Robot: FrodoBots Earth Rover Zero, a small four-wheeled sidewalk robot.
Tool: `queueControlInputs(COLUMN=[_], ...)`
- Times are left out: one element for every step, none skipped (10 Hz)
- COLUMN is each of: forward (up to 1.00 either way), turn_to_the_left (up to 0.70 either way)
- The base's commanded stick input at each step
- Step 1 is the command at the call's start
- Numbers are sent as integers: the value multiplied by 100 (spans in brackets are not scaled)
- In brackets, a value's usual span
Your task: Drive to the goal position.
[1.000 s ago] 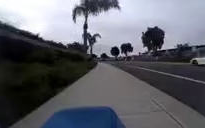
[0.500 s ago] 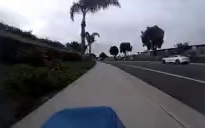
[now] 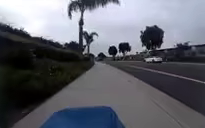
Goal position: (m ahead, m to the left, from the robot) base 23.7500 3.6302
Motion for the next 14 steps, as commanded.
queueControlInputs(forward=[100,100,100,100,100,100,100,100,100,100,100,100,100,100], turn_to_the_left=[0,0,0,0,0,0,0,0,0,0,0,0,0,0])
